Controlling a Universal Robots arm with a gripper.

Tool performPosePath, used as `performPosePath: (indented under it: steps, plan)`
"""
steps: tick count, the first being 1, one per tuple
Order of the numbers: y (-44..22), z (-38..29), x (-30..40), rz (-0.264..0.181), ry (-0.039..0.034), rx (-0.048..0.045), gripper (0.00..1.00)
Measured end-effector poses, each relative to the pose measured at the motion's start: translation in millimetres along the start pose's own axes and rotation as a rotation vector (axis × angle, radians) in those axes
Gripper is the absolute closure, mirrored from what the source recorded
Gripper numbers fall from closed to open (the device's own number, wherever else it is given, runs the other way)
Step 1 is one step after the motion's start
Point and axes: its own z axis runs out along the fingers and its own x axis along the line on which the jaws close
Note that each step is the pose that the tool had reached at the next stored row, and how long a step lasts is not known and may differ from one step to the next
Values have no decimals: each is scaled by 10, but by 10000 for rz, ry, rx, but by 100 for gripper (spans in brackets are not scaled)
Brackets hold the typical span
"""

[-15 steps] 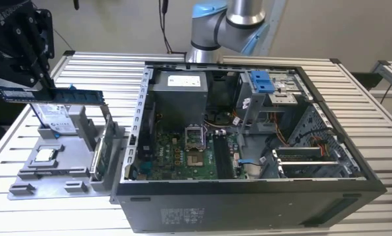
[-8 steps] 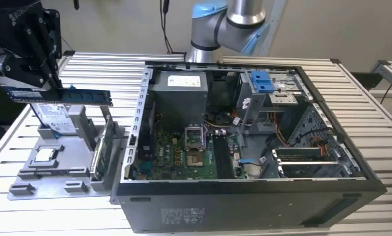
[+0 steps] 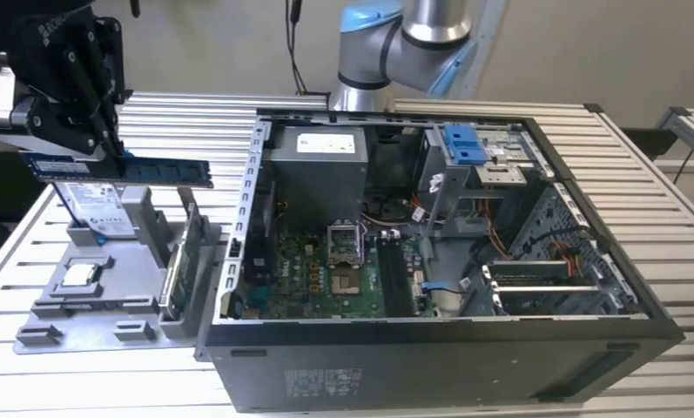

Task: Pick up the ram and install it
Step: 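Pick up the ram and move it above insertion slot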

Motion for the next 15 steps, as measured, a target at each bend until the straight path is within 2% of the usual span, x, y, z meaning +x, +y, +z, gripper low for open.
performPosePath:
  steps: [9,15]
  plan:
    - [-246,-8,-3,-1,0,0,86]
    - [-352,-11,-4,-28,1,-1,86]
